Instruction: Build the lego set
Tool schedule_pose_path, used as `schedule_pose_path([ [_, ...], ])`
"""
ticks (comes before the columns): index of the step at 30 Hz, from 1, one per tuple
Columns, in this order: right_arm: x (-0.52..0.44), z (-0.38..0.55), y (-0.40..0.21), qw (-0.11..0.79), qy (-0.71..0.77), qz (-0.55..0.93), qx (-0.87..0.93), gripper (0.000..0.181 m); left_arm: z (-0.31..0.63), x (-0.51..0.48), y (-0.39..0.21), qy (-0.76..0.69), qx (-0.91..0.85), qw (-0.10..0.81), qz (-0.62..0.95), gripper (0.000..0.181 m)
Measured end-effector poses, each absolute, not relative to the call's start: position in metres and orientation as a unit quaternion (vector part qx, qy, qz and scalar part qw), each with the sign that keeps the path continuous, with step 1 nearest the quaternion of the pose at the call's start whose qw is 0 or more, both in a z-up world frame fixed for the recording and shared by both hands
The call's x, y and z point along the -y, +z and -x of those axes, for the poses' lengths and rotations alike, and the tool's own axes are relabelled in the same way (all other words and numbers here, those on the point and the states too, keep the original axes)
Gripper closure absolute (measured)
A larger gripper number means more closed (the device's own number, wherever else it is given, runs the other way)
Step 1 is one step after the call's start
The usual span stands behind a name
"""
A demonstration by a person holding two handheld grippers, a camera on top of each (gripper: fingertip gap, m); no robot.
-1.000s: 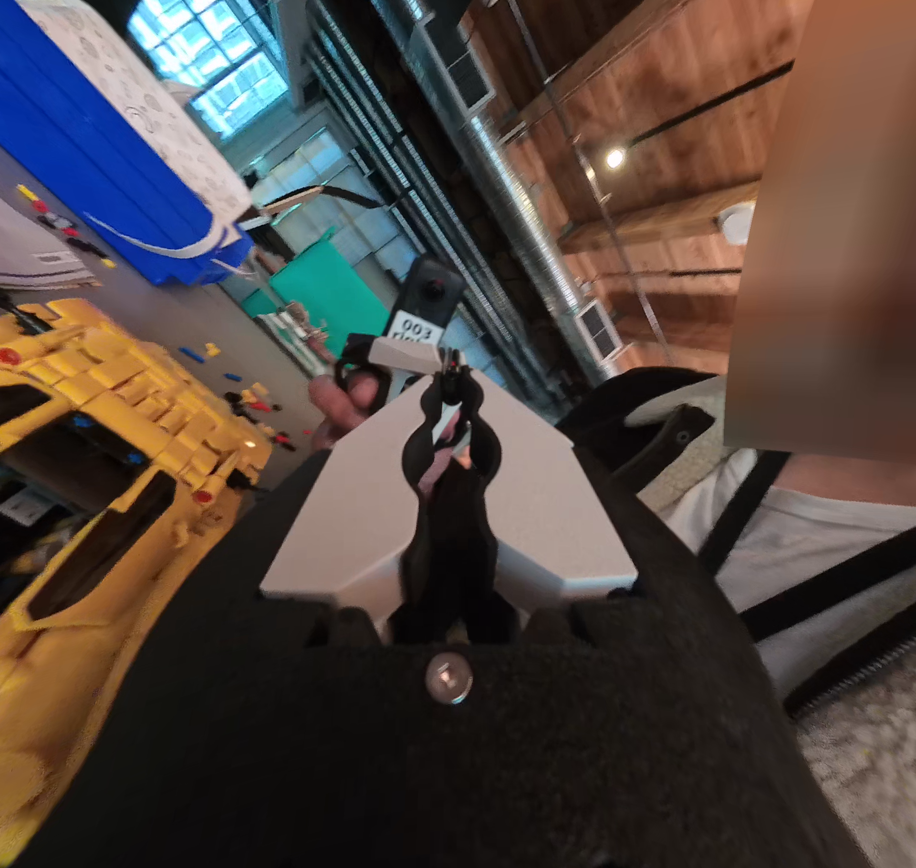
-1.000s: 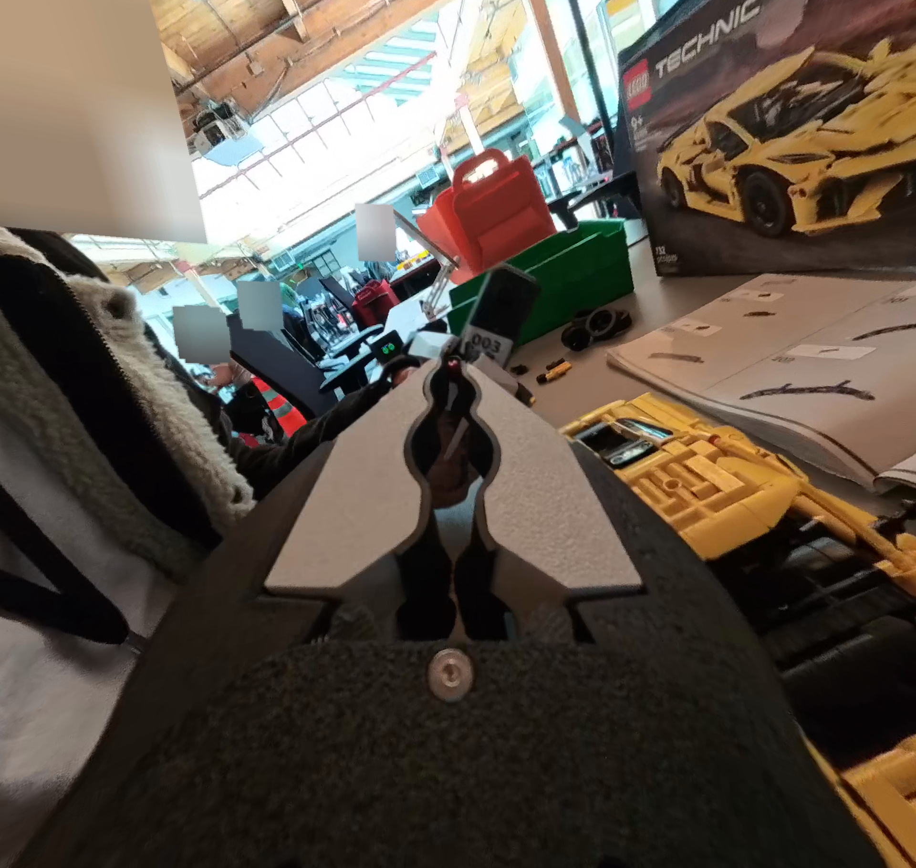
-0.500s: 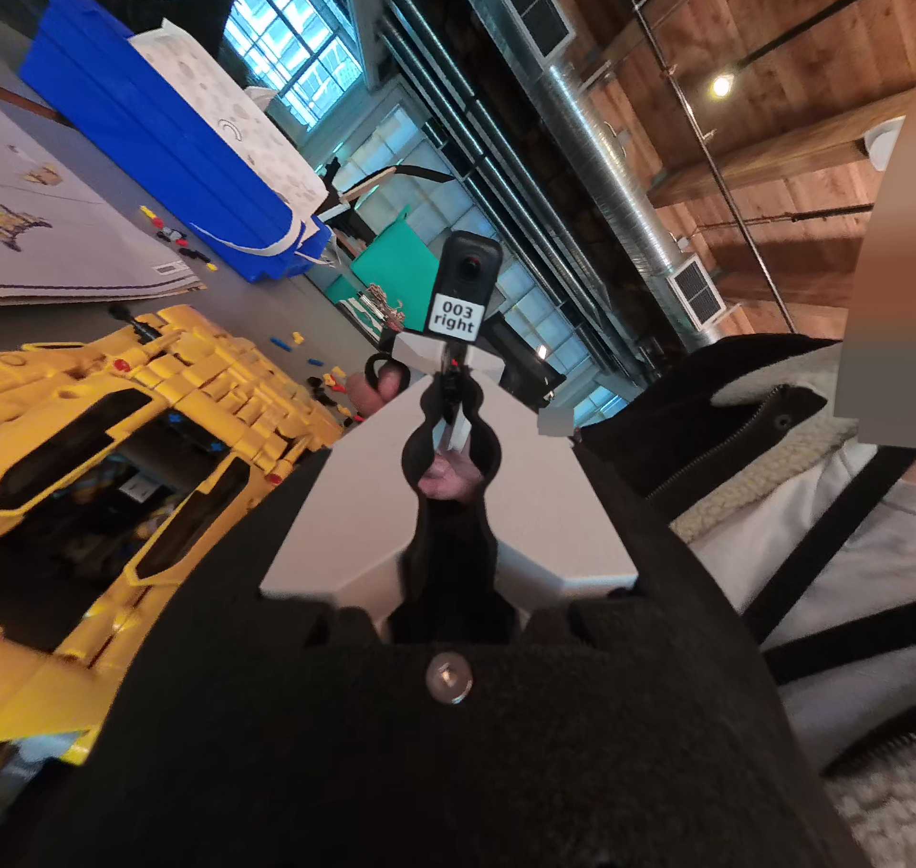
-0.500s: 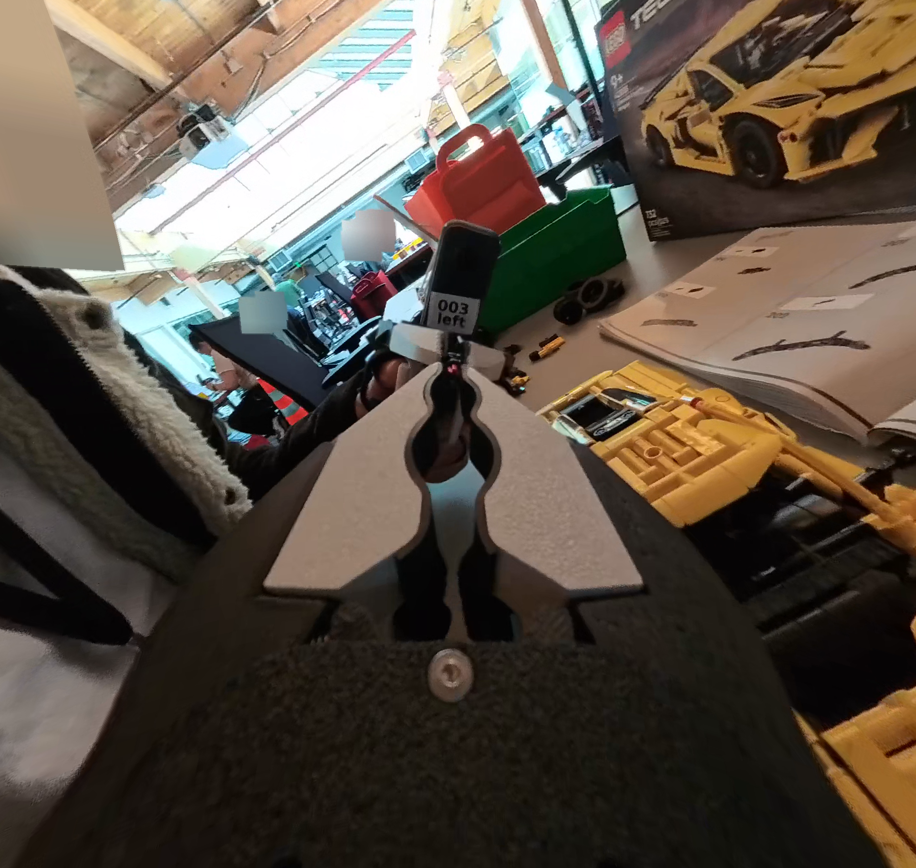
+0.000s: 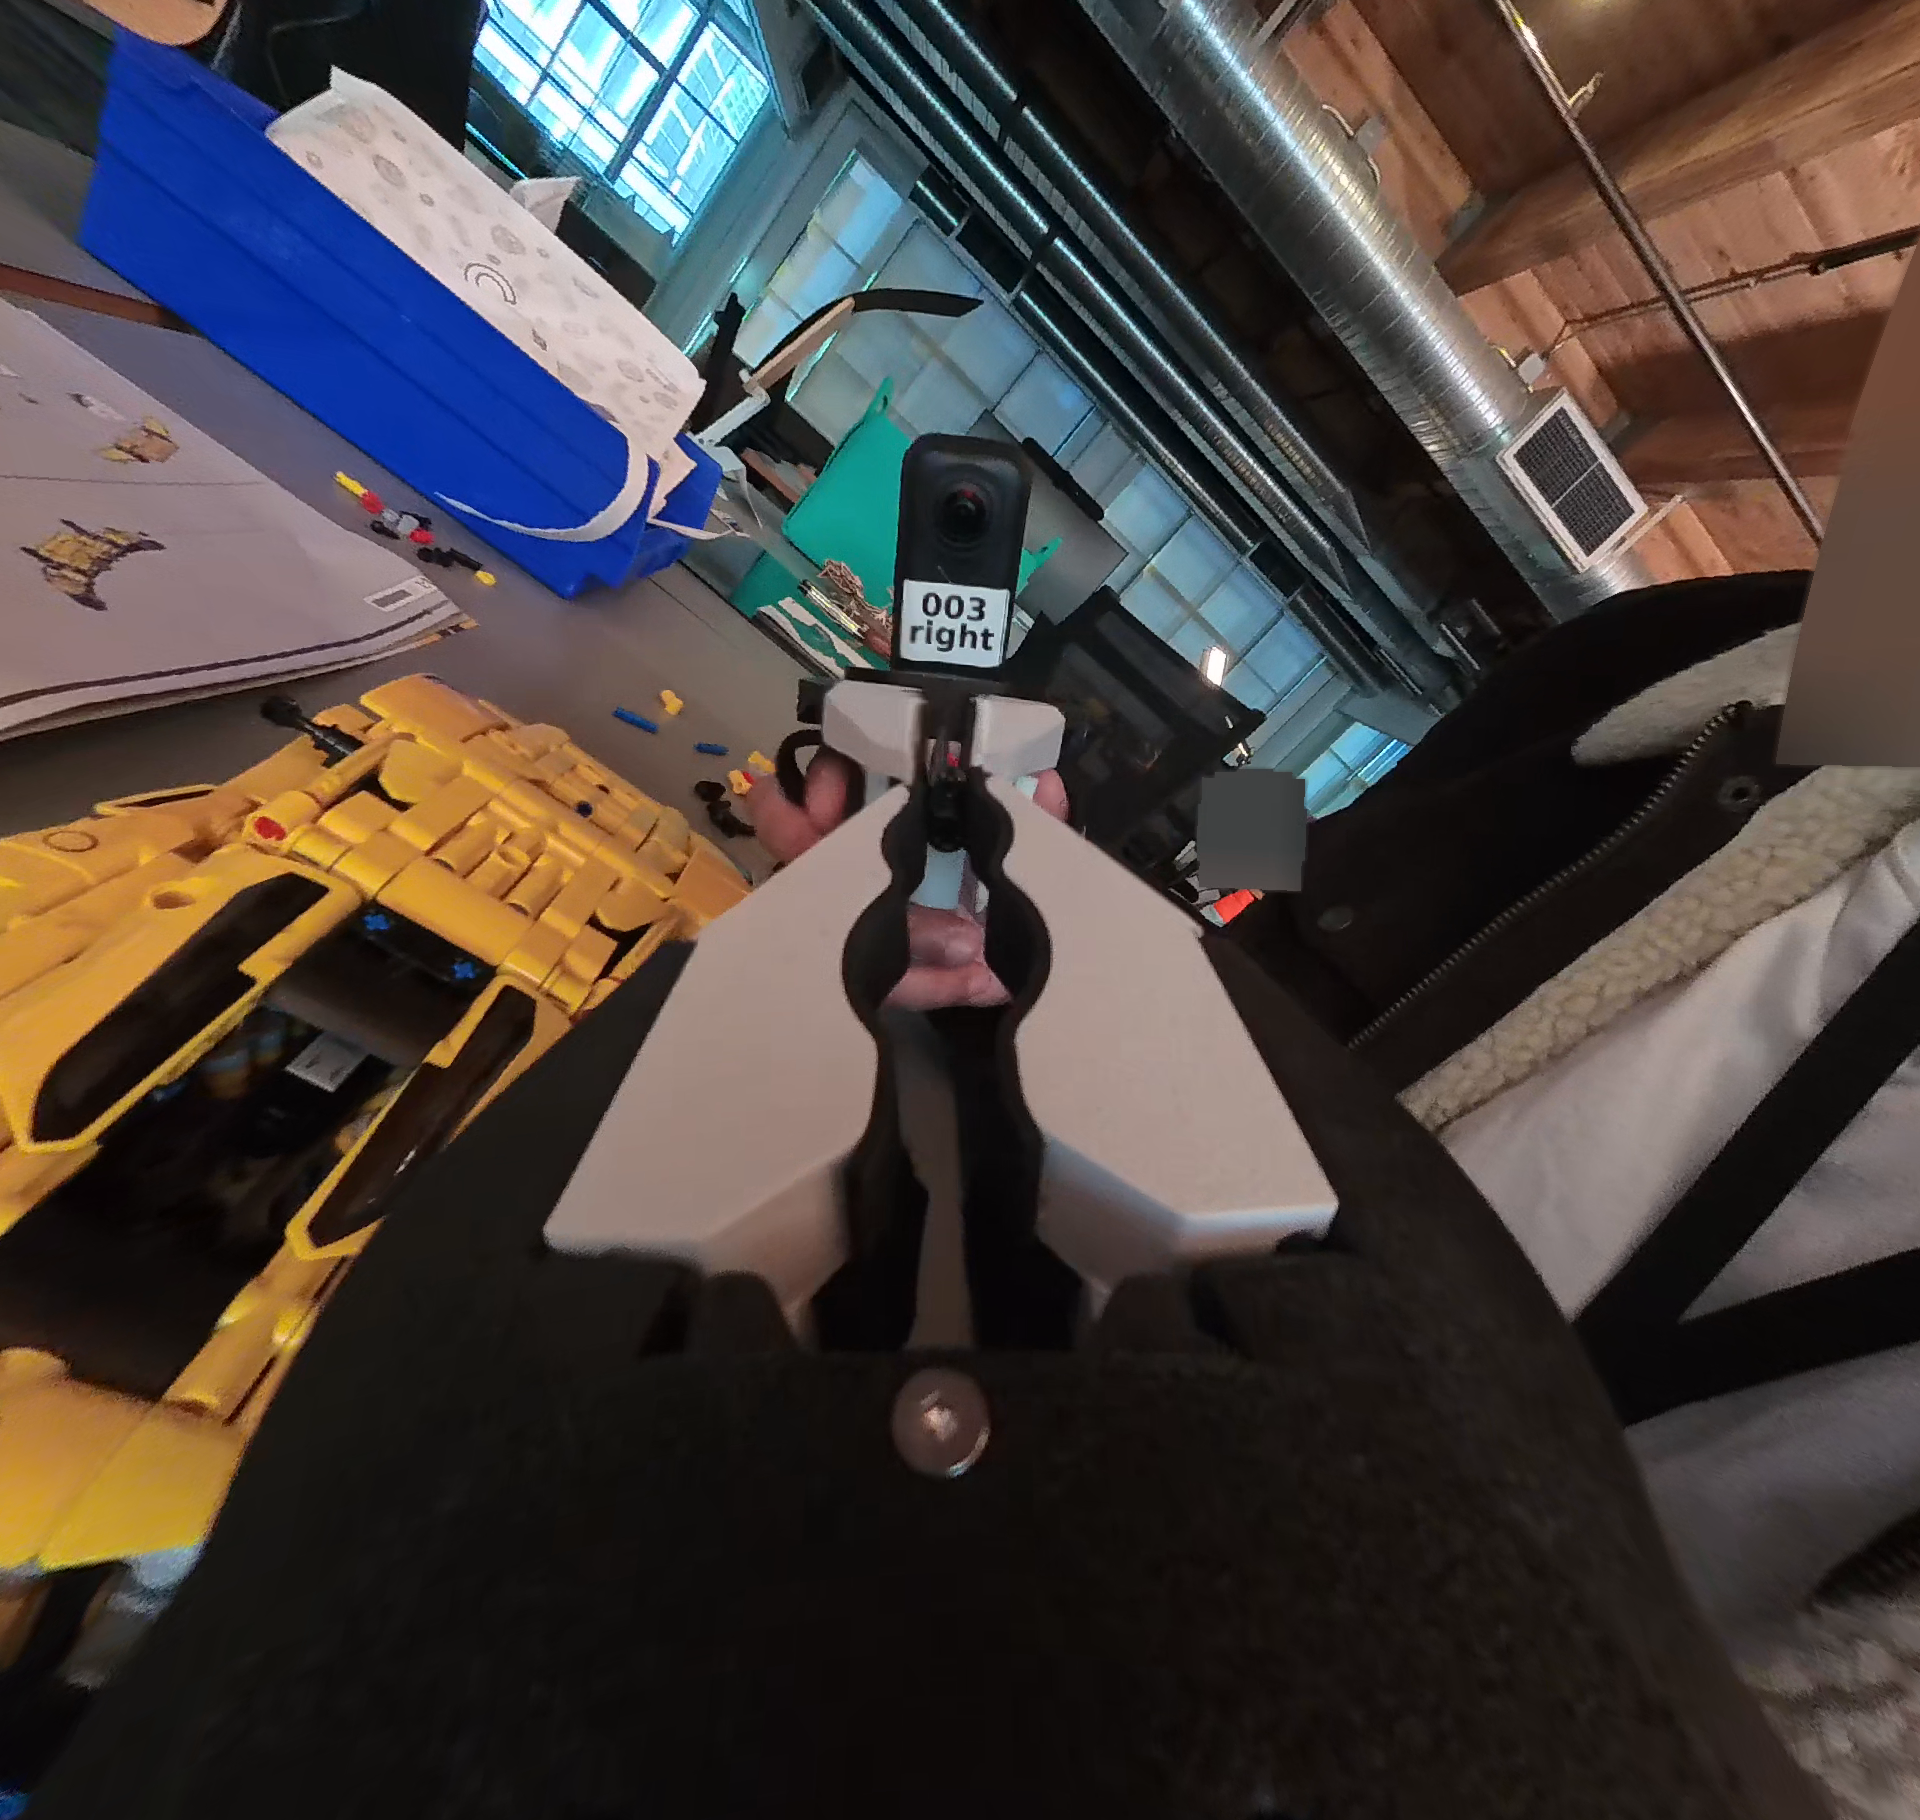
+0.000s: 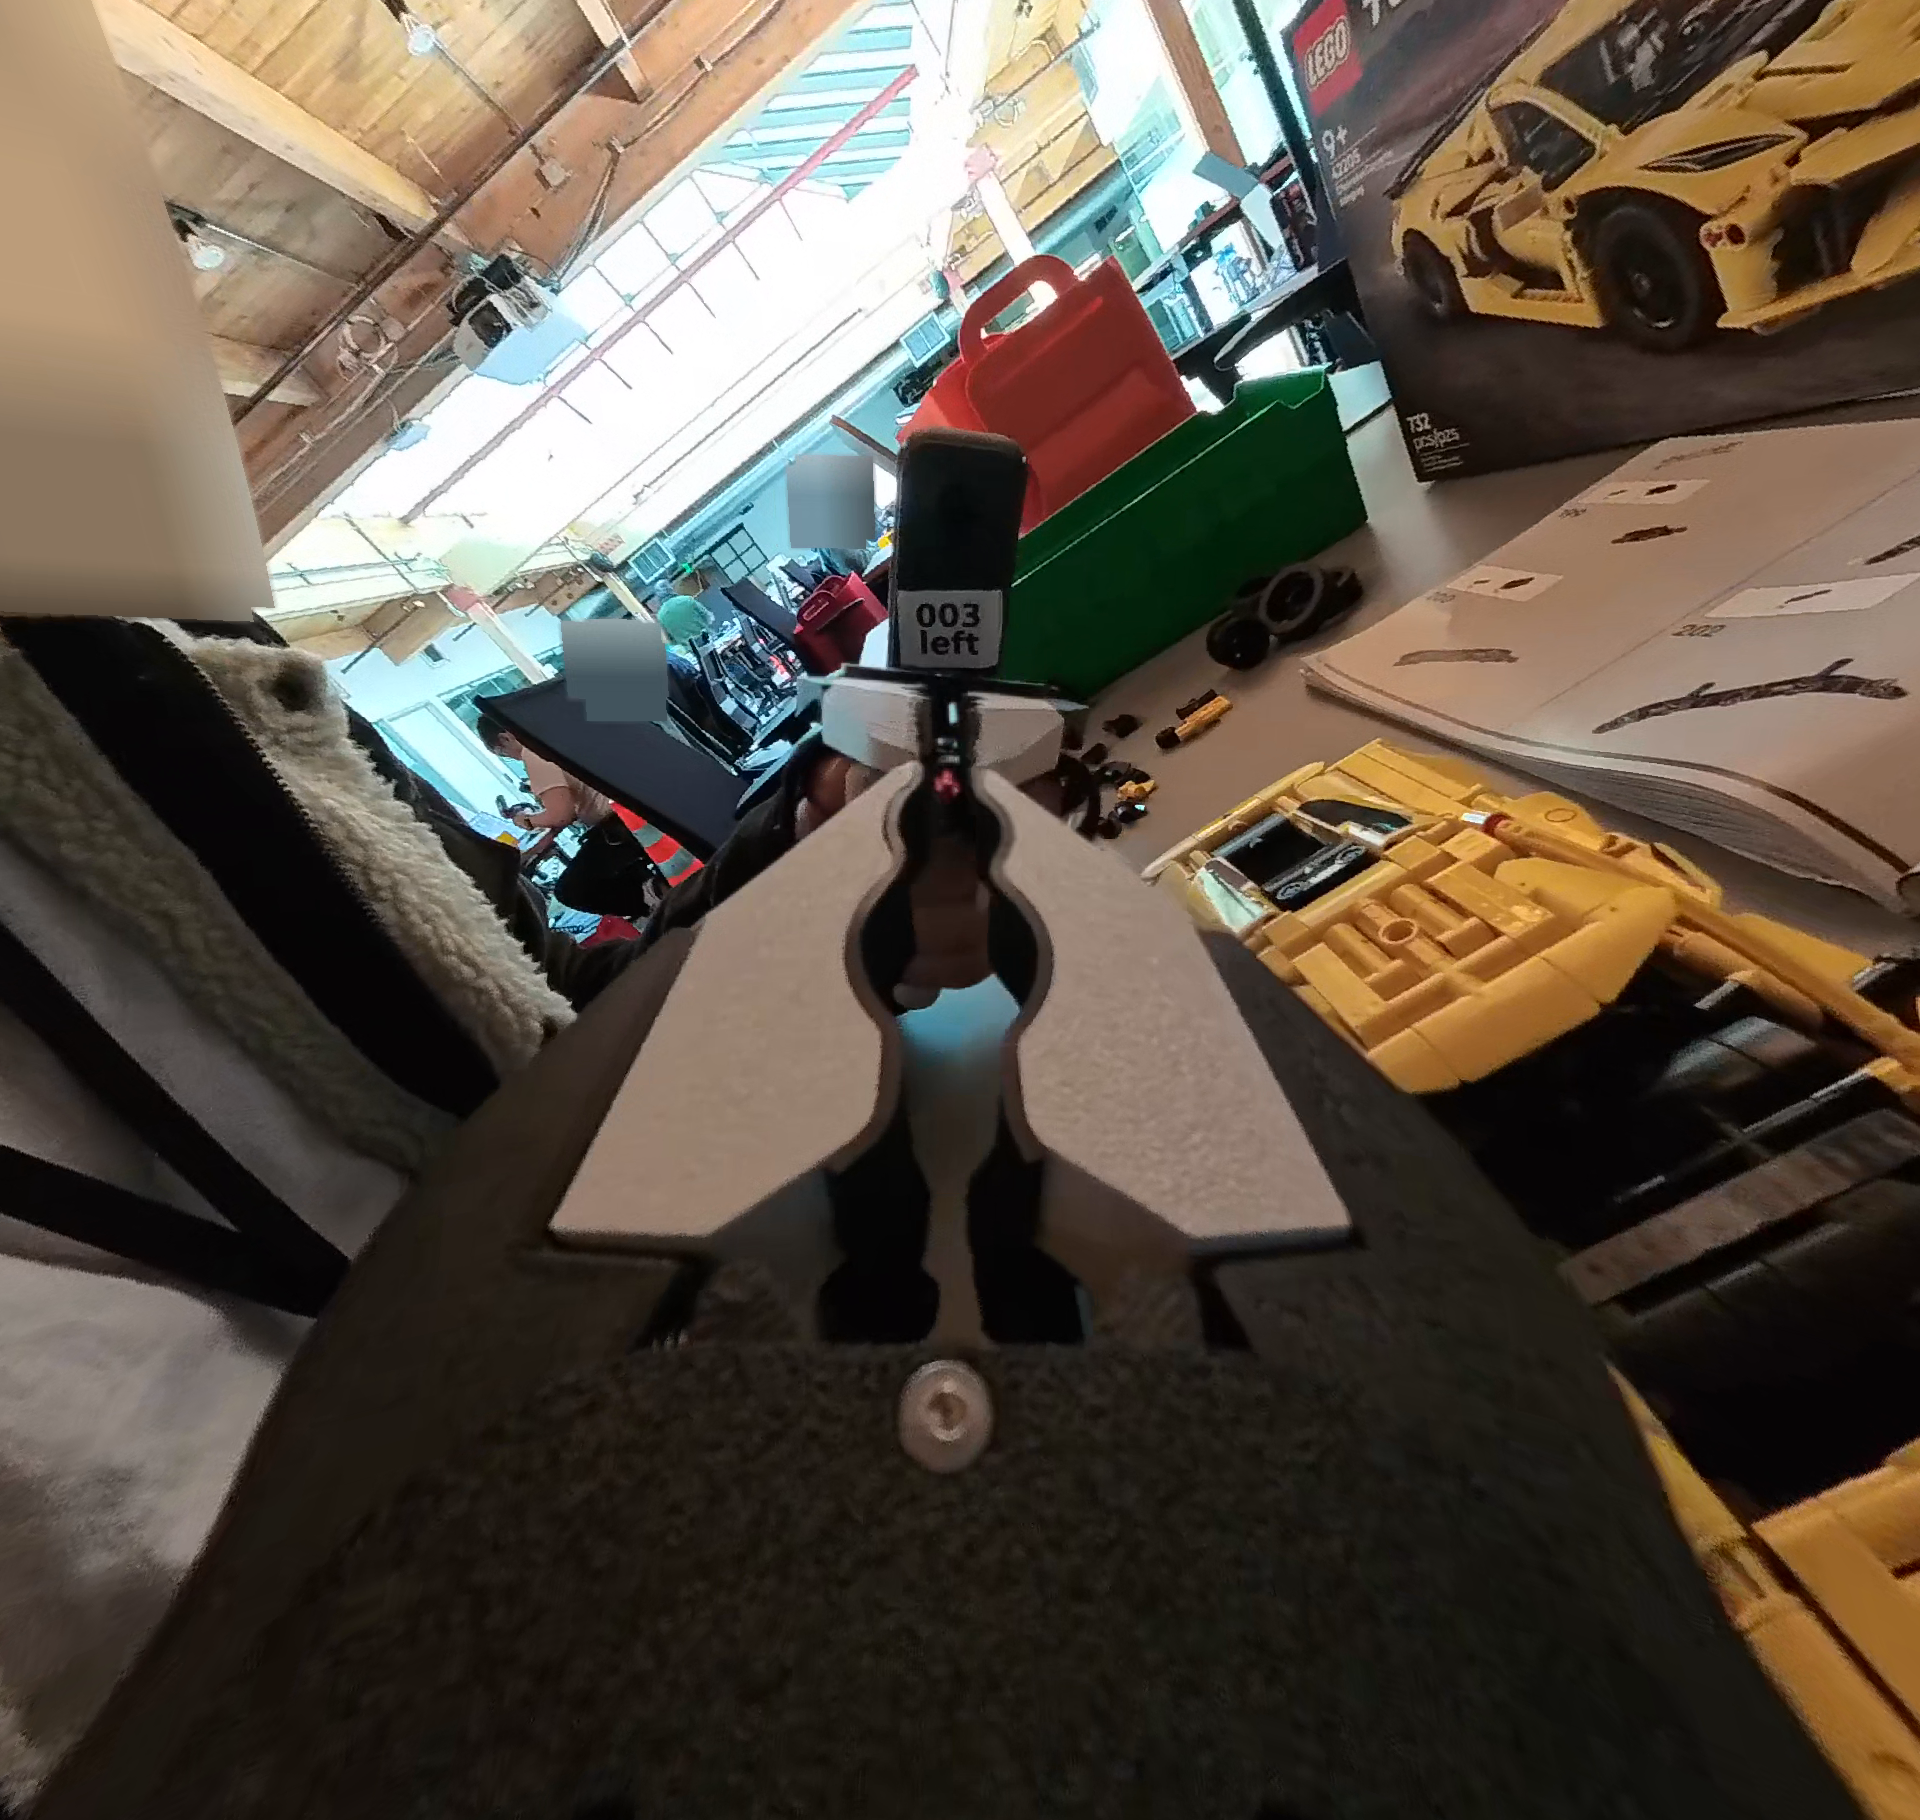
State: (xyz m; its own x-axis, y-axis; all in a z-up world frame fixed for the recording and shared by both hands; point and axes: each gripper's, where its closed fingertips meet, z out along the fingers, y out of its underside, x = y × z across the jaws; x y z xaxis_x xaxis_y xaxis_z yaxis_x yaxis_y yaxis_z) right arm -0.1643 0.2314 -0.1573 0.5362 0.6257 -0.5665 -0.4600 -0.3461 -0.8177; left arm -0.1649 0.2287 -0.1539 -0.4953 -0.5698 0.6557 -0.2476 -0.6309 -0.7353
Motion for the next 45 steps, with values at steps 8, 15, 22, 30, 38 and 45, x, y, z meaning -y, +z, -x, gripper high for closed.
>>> schedule_pose_path([
  [8, -0.23, 0.164, -0.157, 0.566, 0.482, 0.666, 0.063, 0.177, 0.165, -0.228, -0.155, -0.756, -0.419, 0.107, 0.491, 0.174],
  [15, -0.23, 0.163, -0.158, 0.561, 0.488, 0.666, 0.061, 0.177, 0.164, -0.228, -0.155, -0.756, -0.419, 0.107, 0.492, 0.174],
  [22, -0.23, 0.162, -0.162, 0.559, 0.485, 0.67, 0.051, 0.177, 0.162, -0.228, -0.158, -0.758, -0.409, 0.105, 0.498, 0.174],
  [30, -0.228, 0.164, -0.159, 0.569, 0.479, 0.665, 0.06, 0.178, 0.161, -0.225, -0.155, -0.774, -0.392, 0.091, 0.49, 0.174],
  [38, -0.23, 0.164, -0.157, 0.578, 0.476, 0.66, 0.061, 0.178, 0.16, -0.227, -0.153, -0.769, -0.394, 0.105, 0.493, 0.174],
  [45, -0.241, 0.145, -0.153, 0.663, 0.294, 0.681, 0.1, 0.166, 0.161, -0.243, -0.158, -0.76, -0.38, 0.108, 0.516, 0.174],
])
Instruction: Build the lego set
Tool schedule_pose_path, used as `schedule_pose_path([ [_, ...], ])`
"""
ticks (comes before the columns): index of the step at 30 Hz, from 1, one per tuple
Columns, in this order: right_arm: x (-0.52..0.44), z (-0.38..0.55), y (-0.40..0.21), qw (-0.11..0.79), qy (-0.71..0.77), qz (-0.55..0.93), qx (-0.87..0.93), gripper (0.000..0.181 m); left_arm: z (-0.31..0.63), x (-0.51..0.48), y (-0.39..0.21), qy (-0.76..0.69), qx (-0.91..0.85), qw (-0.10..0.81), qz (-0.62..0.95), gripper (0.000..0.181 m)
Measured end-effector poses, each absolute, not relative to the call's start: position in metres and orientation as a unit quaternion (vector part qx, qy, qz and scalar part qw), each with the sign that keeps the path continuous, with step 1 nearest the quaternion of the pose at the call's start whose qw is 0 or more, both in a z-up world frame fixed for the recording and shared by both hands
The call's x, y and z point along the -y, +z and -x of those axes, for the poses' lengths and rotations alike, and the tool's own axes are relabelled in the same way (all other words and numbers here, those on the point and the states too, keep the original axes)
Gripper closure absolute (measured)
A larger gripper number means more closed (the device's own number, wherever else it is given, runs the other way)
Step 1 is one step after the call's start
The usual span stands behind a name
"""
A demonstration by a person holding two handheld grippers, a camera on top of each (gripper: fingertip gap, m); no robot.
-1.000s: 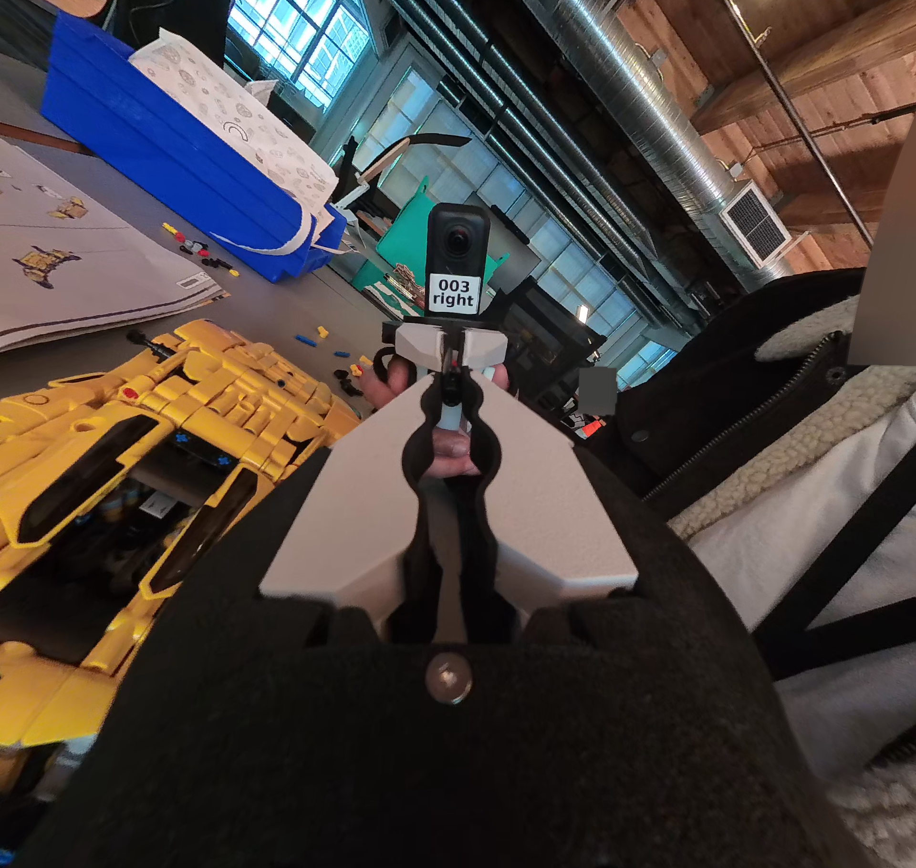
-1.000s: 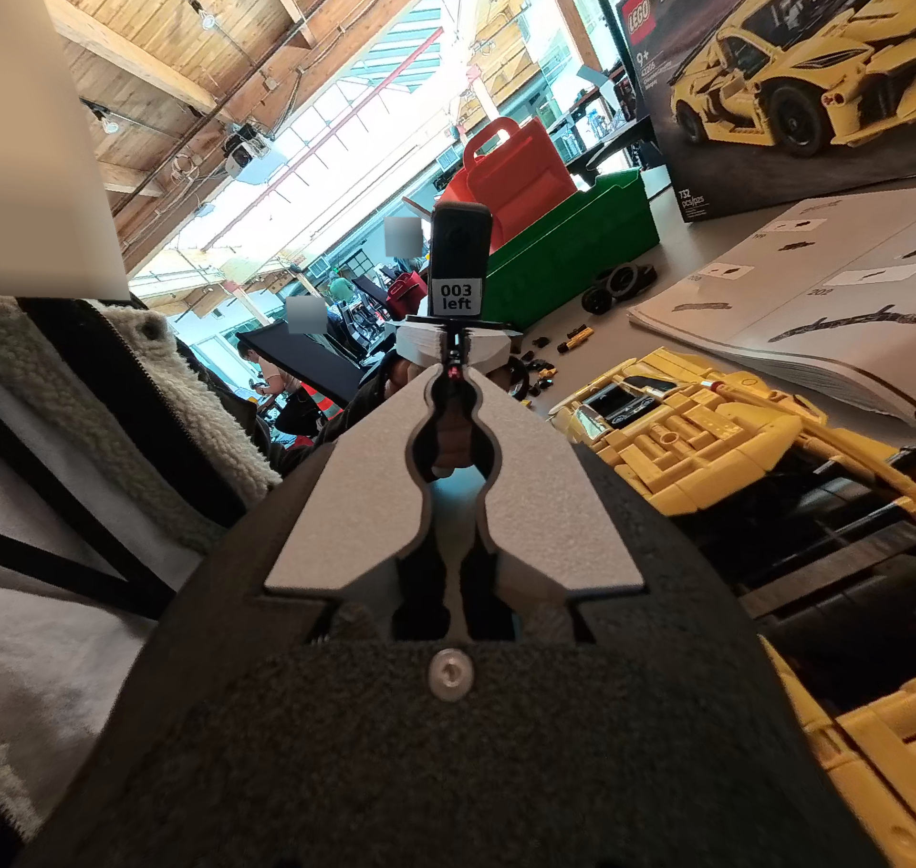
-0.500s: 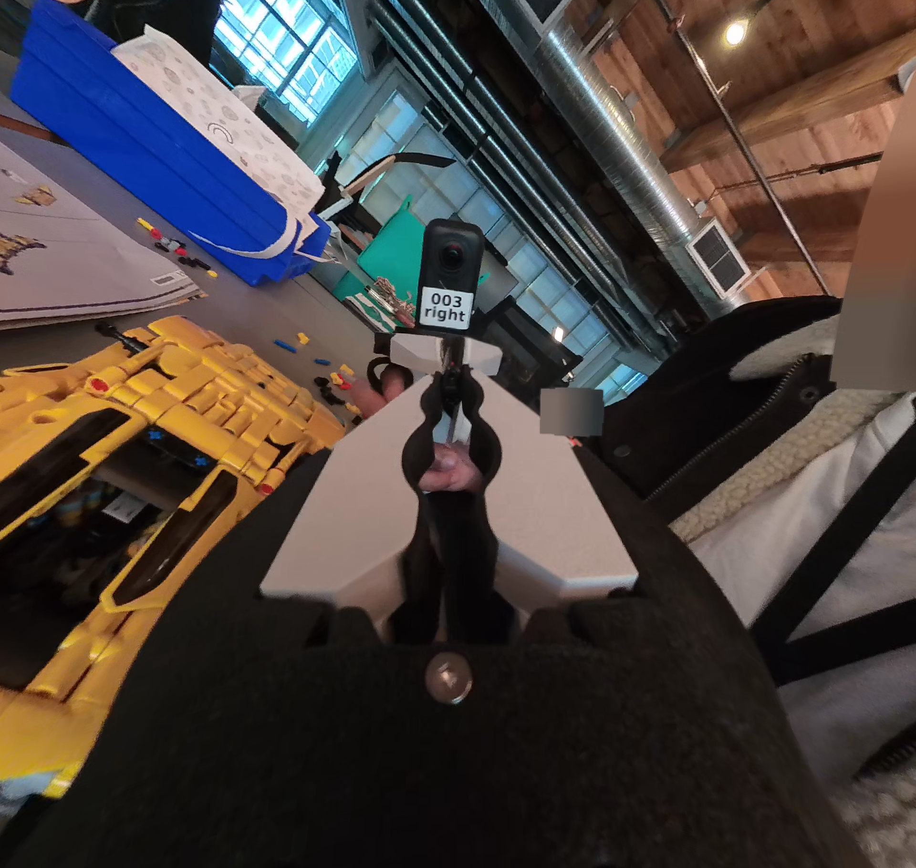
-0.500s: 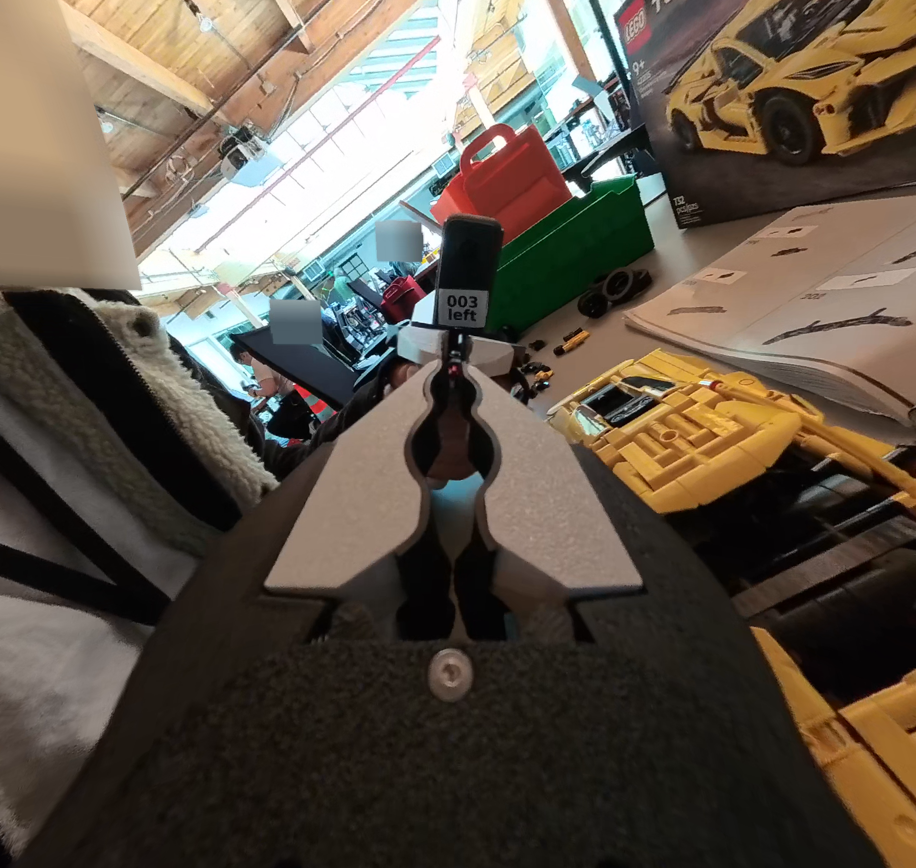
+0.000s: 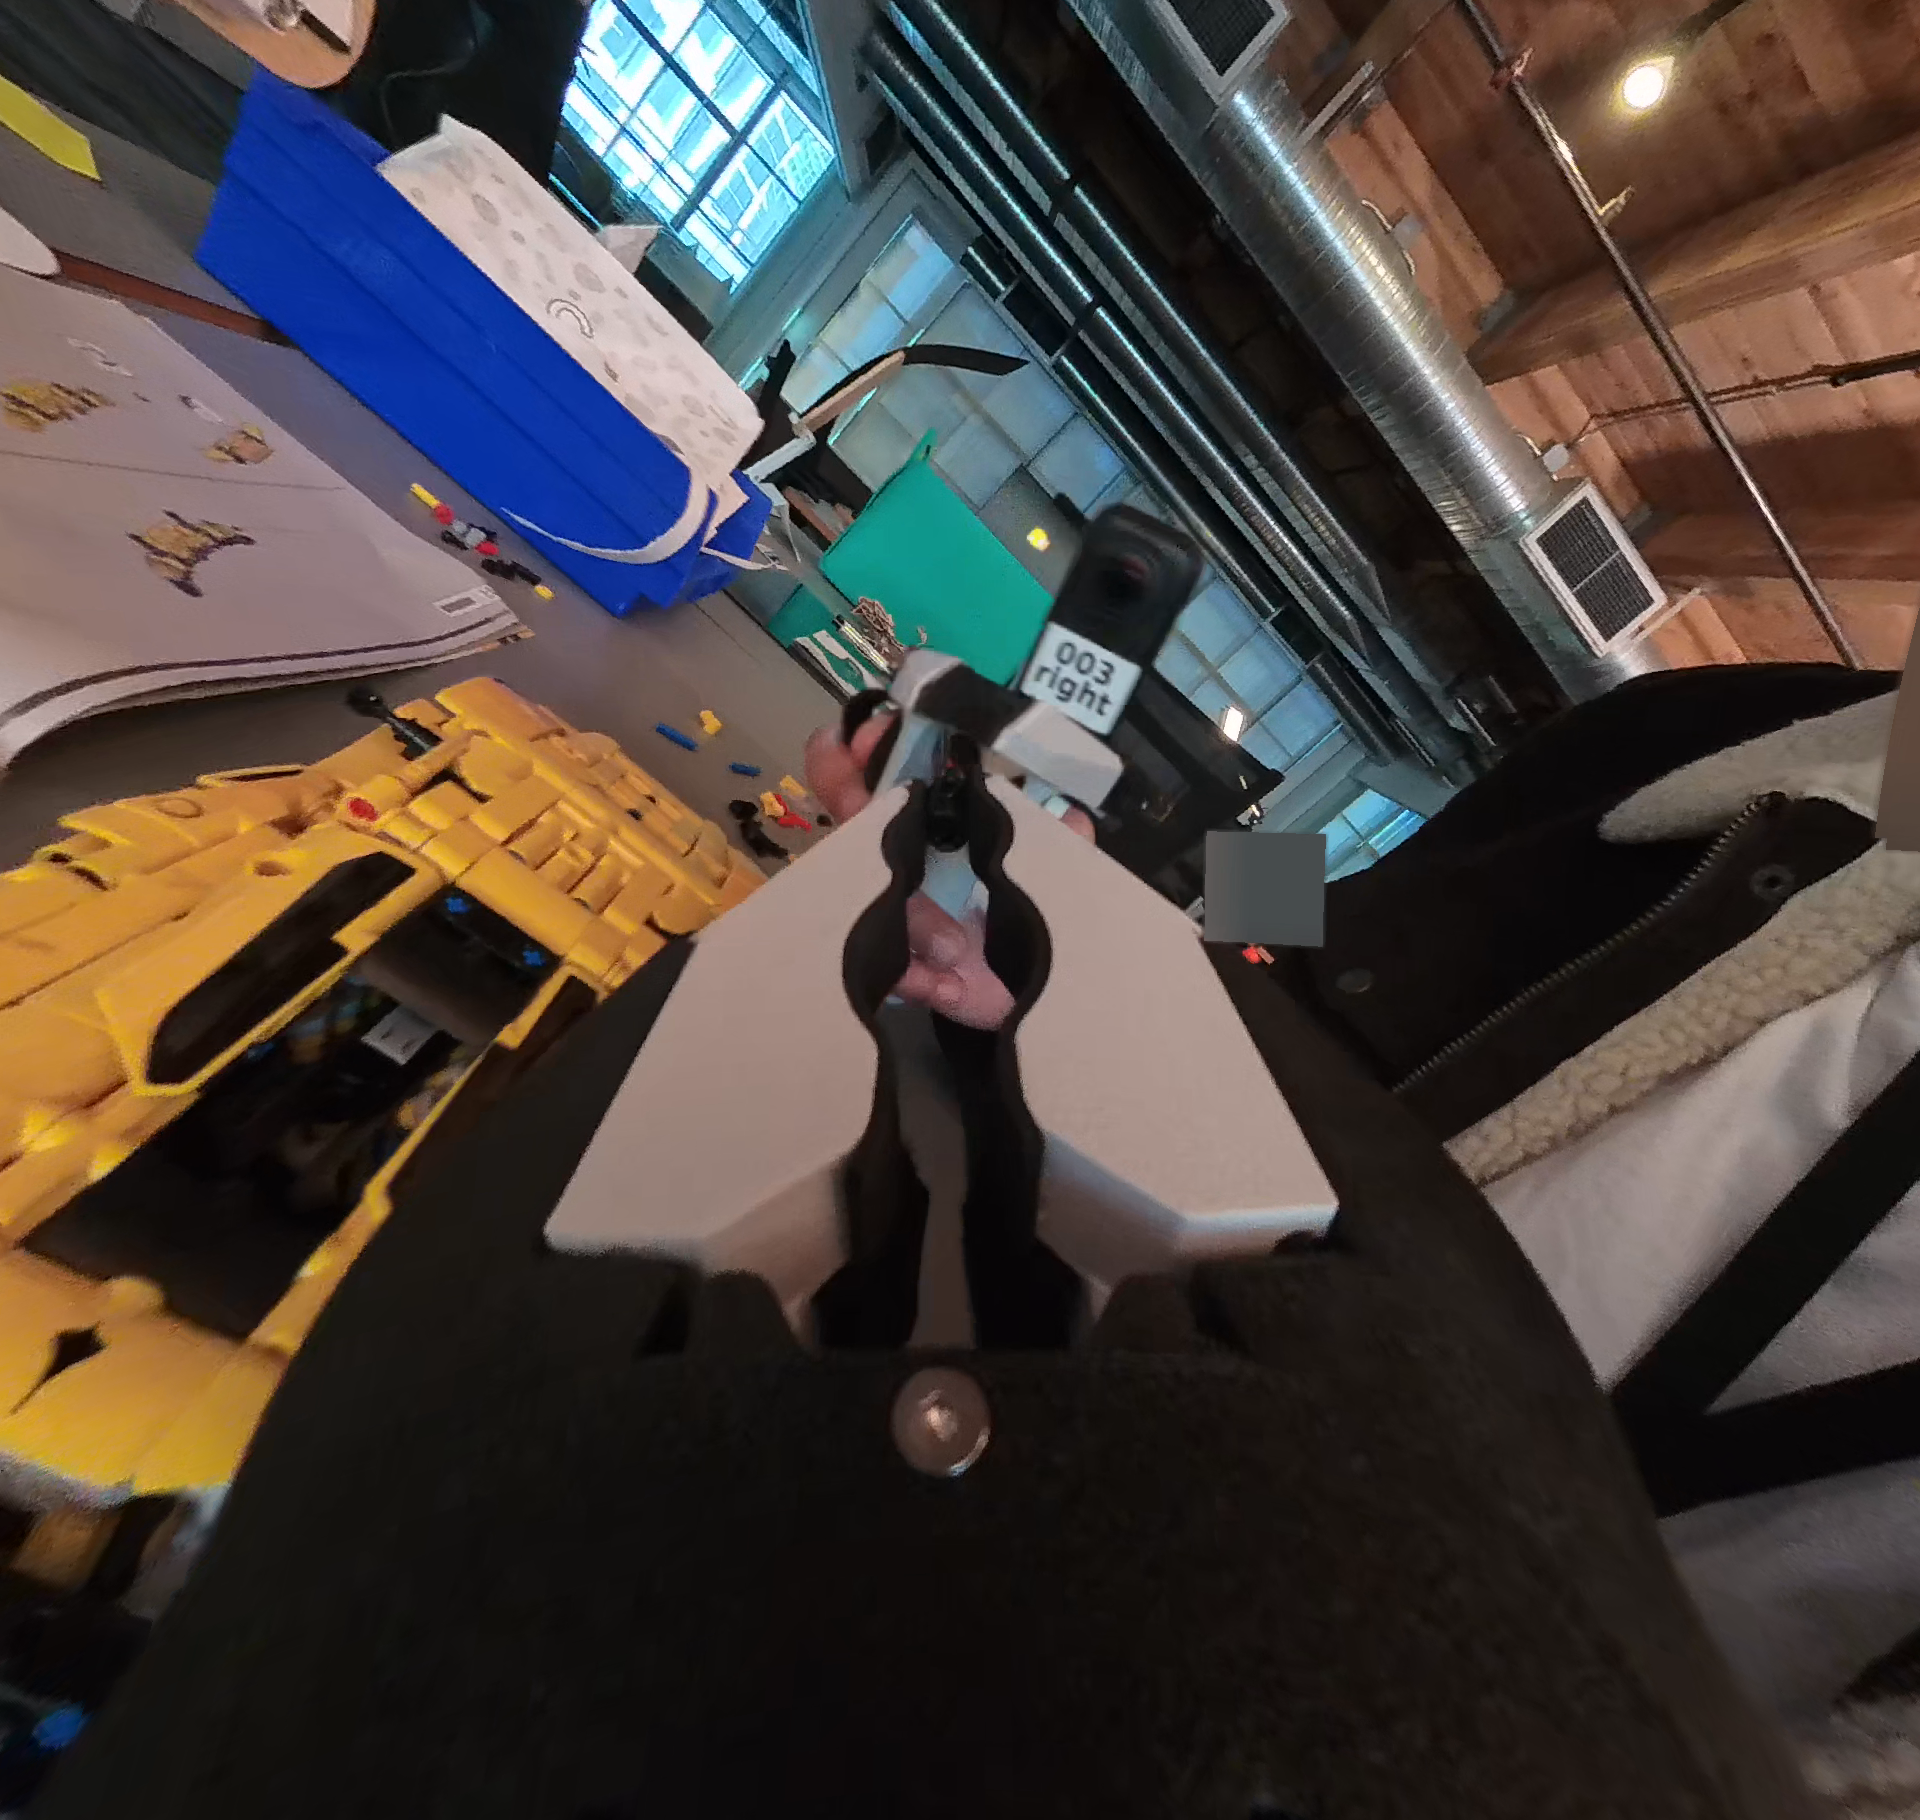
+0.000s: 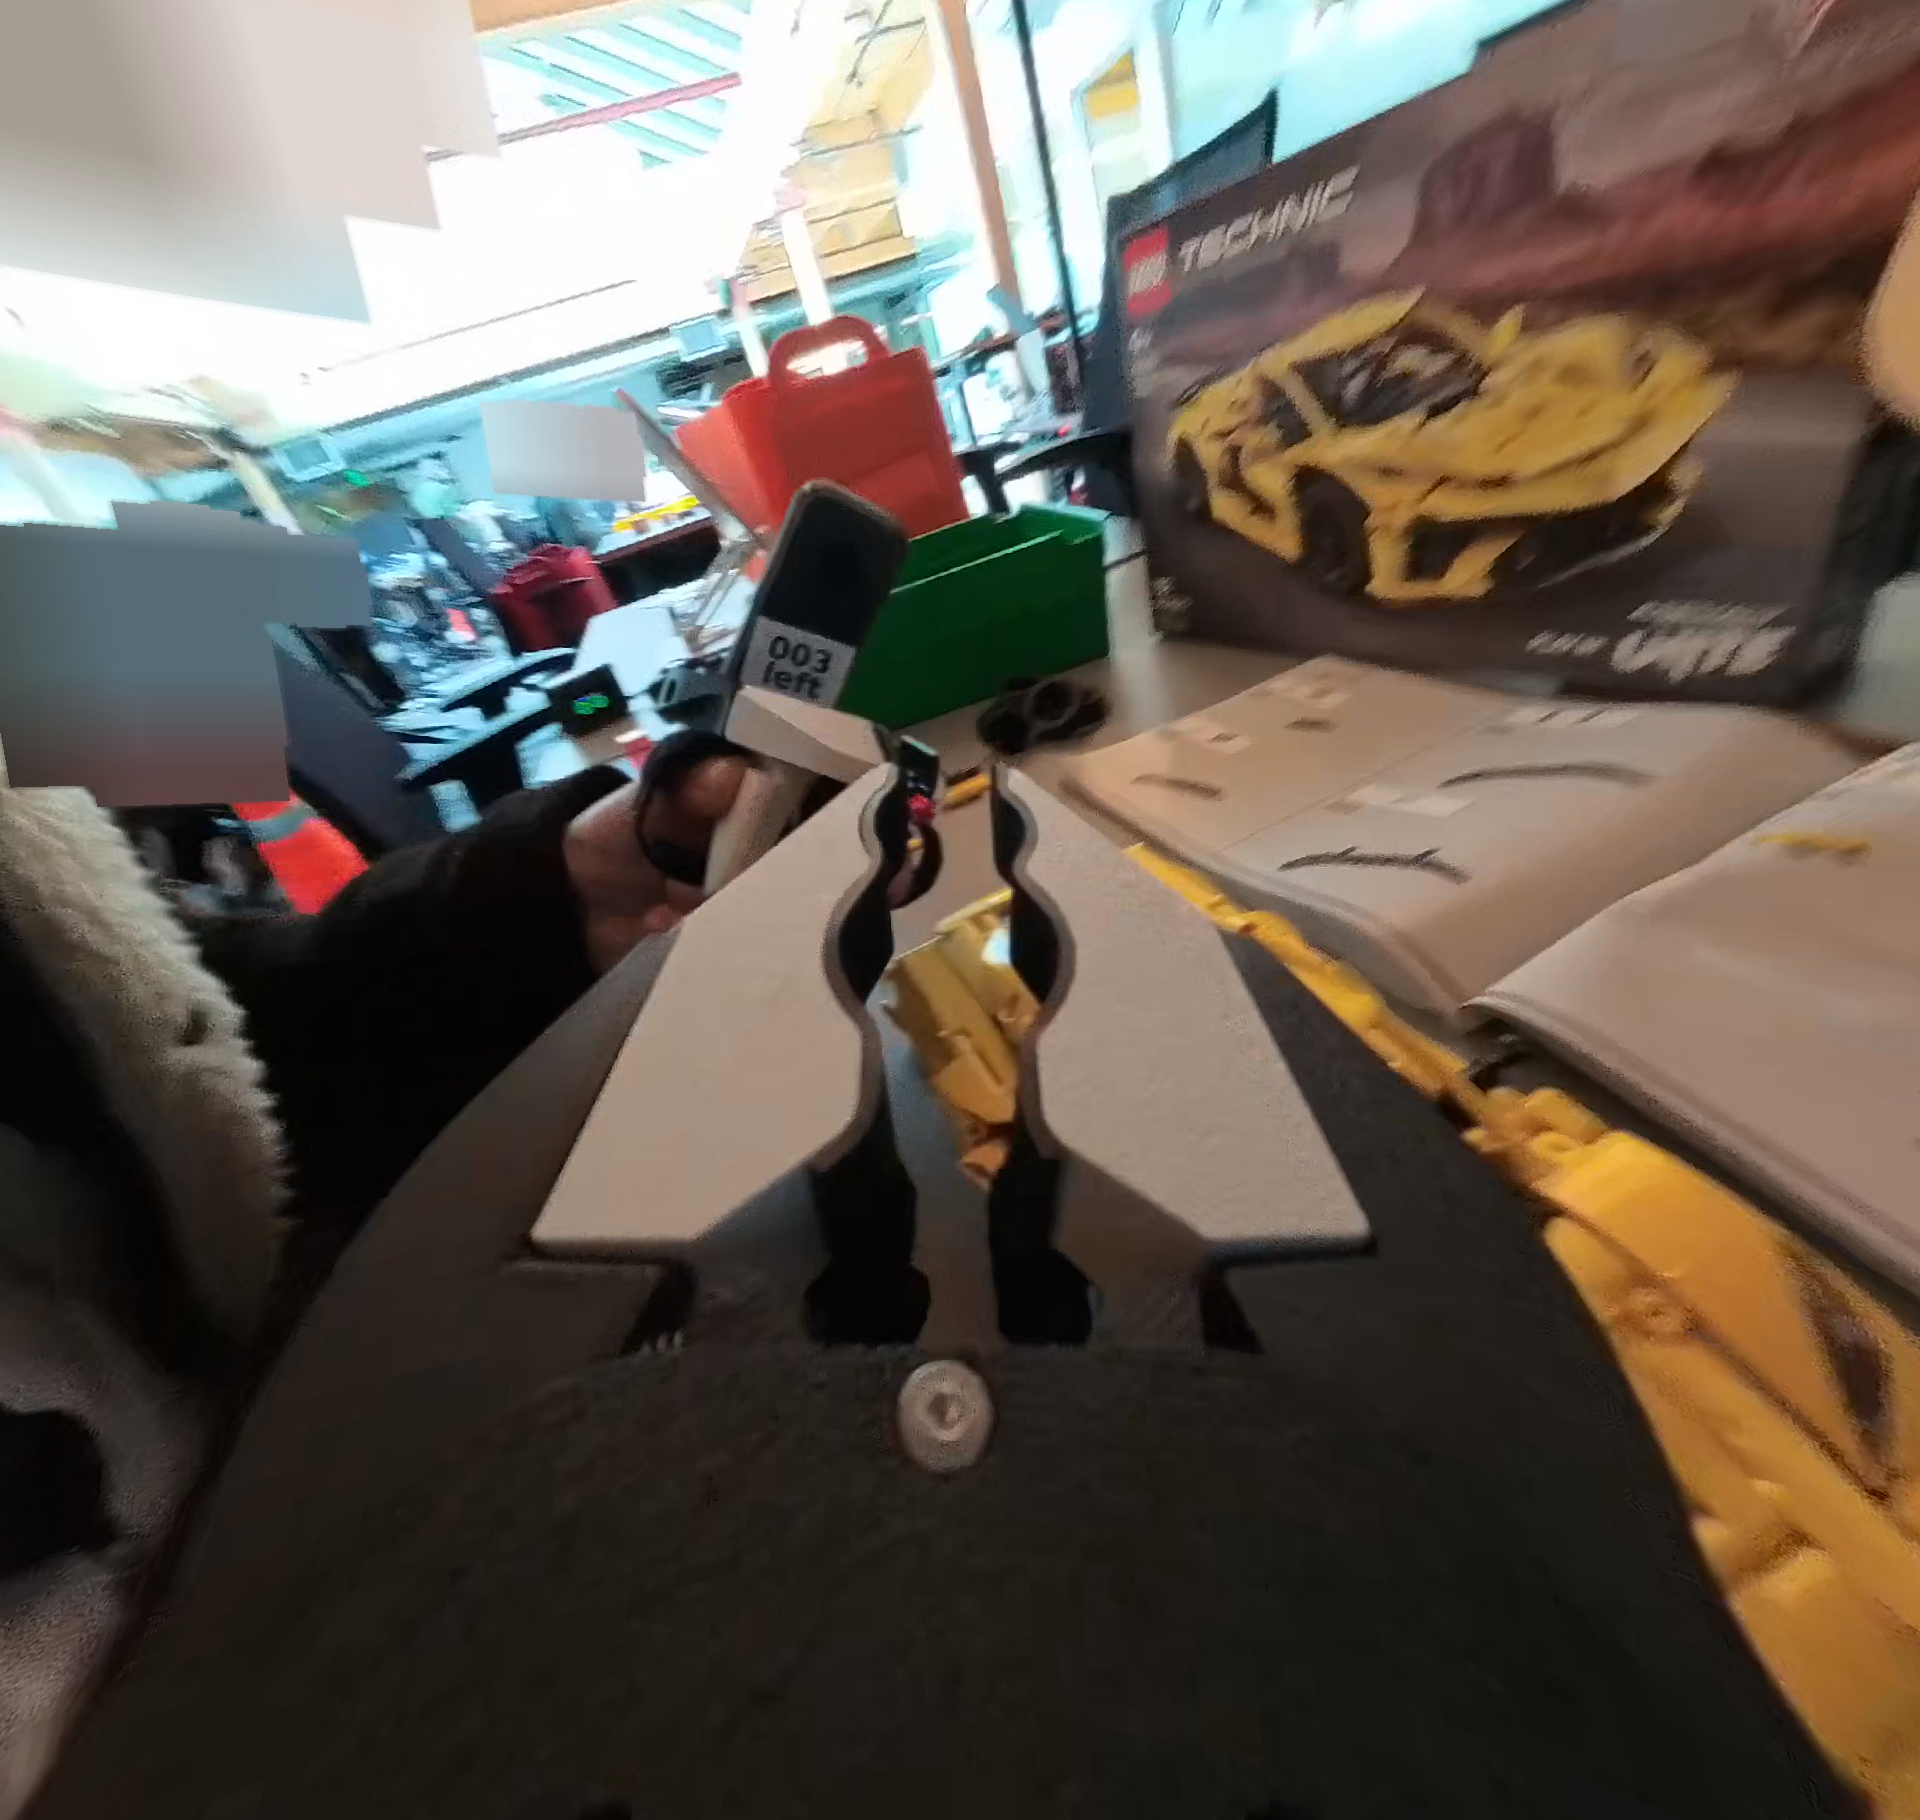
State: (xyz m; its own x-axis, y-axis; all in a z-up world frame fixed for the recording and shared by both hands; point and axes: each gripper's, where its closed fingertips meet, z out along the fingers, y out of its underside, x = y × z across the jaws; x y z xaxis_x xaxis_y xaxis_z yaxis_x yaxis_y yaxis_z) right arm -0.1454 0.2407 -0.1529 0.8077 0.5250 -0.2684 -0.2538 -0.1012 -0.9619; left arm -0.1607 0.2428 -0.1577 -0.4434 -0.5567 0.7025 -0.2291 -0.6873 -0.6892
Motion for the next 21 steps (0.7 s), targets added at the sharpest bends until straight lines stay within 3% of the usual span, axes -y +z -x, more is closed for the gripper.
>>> schedule_pose_path([
  [15, -0.234, 0.155, -0.155, 0.662, 0.366, 0.646, 0.107, 0.148, 0.164, -0.242, -0.157, -0.777, -0.358, 0.053, 0.515, 0.174],
  [21, -0.238, 0.142, -0.152, 0.611, 0.442, 0.655, 0.047, 0.16, 0.162, -0.226, -0.17, -0.741, -0.419, 0.059, 0.522, 0.174],
])
